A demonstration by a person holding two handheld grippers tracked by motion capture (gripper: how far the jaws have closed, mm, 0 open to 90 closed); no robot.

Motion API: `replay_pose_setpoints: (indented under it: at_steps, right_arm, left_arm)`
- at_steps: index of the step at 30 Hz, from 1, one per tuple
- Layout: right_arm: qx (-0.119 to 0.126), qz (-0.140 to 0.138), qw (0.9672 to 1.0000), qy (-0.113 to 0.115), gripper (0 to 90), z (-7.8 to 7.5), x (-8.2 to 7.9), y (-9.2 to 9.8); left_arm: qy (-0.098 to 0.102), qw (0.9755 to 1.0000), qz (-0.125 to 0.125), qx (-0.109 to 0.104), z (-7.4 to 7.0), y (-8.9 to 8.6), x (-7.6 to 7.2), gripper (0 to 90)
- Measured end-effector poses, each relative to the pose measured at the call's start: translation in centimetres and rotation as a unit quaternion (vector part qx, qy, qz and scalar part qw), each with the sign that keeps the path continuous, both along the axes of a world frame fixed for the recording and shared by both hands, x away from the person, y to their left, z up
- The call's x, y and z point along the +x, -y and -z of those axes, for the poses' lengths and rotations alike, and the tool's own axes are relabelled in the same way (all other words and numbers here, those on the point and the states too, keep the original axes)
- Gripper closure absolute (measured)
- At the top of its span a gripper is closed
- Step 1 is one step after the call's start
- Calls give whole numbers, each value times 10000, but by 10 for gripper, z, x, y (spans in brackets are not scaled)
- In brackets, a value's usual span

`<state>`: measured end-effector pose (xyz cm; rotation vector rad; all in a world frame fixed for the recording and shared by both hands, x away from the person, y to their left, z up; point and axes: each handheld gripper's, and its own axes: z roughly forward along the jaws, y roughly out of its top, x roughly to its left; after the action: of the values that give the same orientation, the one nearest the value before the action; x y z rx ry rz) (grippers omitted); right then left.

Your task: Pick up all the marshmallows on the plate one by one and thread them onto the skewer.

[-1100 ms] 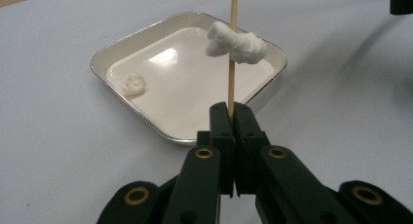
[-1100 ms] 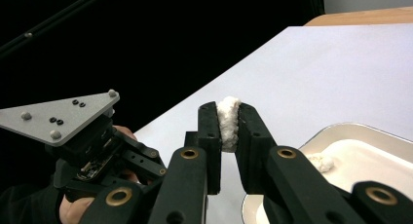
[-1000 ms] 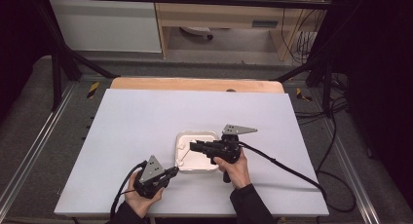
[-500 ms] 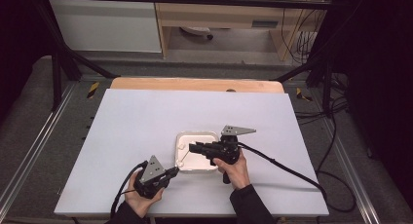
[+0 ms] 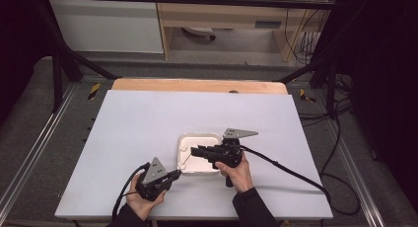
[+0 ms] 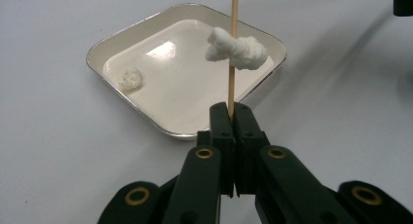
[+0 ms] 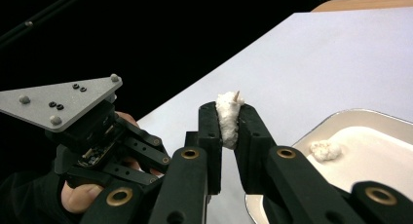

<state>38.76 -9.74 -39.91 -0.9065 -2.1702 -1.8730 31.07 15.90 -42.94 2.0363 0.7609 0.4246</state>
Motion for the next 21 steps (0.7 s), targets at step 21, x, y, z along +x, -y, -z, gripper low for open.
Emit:
replay_pose_setpoints:
  at_steps: [21]
  right_arm:
    - [55,-80,9999,-36,832,3,-2,-2]
  left_arm:
    - [-23,10000,44,-23,0,2,0,890]
